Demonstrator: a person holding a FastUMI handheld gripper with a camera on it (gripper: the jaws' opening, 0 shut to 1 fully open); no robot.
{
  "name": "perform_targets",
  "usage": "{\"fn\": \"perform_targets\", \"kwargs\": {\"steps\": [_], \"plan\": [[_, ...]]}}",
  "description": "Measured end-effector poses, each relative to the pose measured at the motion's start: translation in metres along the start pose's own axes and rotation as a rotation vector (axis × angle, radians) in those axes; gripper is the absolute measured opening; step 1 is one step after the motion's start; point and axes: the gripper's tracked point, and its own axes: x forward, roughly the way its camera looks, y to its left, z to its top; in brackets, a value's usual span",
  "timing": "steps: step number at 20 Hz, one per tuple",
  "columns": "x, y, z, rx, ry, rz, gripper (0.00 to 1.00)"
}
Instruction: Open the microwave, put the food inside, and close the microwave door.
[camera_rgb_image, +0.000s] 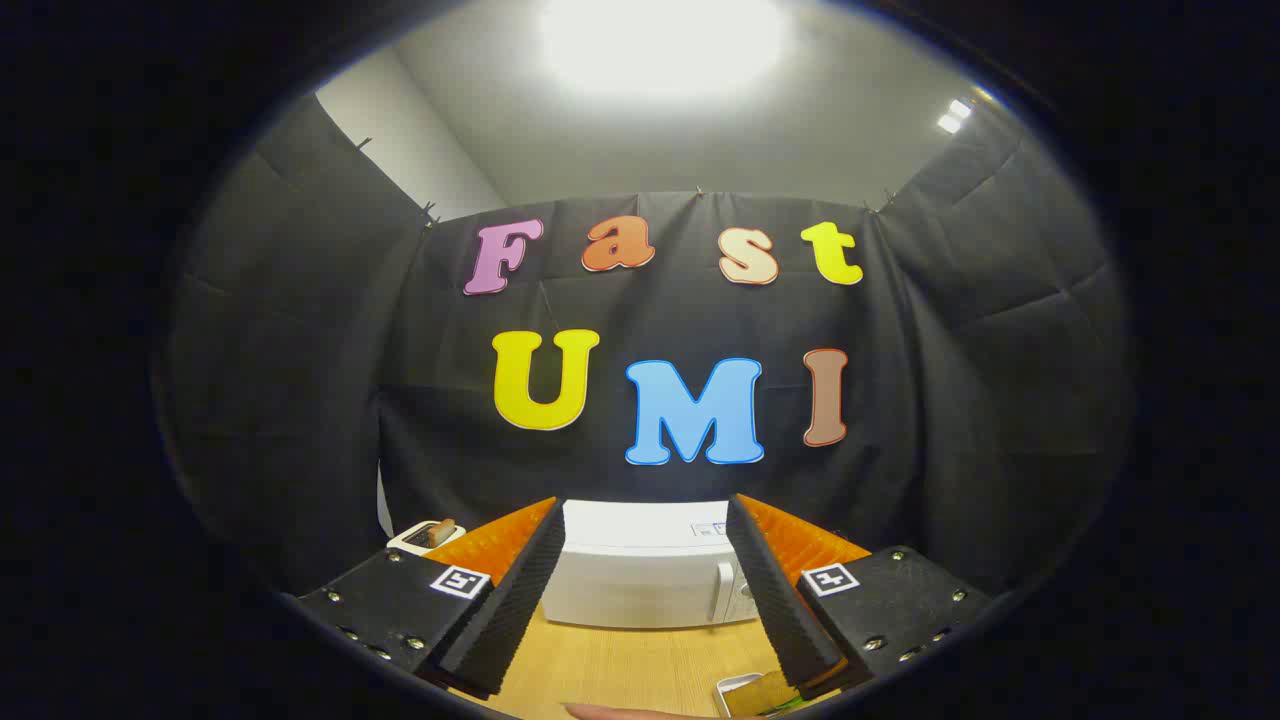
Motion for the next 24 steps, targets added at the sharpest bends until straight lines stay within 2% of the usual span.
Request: {"fn": "perform_targets", "kwargs": {"steps": [8, 19, 24], "plan": [[0.006, 0.007, -0.002, 0.013, -0.017, 0.028, 0.98], [0.019, -0.005, -0.015, -0.041, -0.023, 0.003, 0.98], [0.042, -0.017, -0.04, -0.042, -0.009, -0.015, 0.98]]}}
